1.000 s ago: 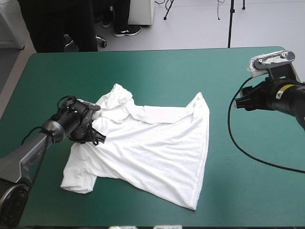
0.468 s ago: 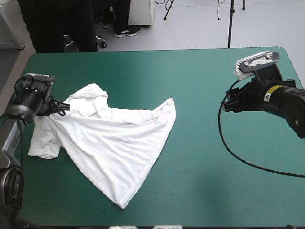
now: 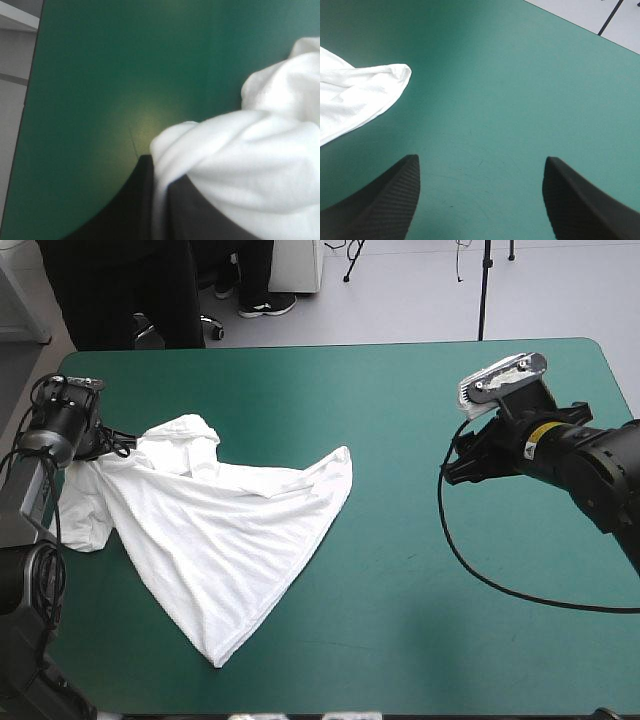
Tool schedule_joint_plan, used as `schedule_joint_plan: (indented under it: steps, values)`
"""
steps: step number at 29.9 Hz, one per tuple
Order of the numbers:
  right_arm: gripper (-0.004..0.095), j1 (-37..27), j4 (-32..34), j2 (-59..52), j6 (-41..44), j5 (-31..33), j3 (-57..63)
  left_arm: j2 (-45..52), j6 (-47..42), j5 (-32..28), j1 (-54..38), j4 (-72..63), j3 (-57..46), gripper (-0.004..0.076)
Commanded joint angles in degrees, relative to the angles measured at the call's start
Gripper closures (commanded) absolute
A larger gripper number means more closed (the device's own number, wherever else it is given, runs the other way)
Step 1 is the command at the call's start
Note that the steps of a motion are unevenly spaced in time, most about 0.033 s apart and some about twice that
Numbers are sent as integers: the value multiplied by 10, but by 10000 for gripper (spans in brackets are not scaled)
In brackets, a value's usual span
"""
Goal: Fold the cloth
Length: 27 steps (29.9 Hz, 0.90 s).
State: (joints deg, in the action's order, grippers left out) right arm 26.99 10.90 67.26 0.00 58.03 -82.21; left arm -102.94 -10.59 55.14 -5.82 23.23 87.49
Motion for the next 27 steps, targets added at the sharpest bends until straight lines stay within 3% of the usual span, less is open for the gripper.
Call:
schedule_joint_plan:
  steps: [1,4,8,12,16,21,27]
  values:
    - [260,11,24,-10,4,-32,-14,29,3,4,-1,13,29,724]
    - [260,26,26,-10,4,-30,-14,31,52,35,-1,-24,38,625]
    - [260,37,26,-10,4,-26,-14,49,96,76,-1,-81,38,348]
    - [260,39,26,-11,4,-17,-14,91,106,113,-1,-97,38,158]
    - [260,39,26,-12,4,-5,-14,164,118,119,-1,-138,29,155]
    - [260,39,26,-12,4,-3,-14,278,236,124,5,-311,-35,157]
    - [260,39,26,-12,4,-3,-14,414,263,126,117,-325,-140,157]
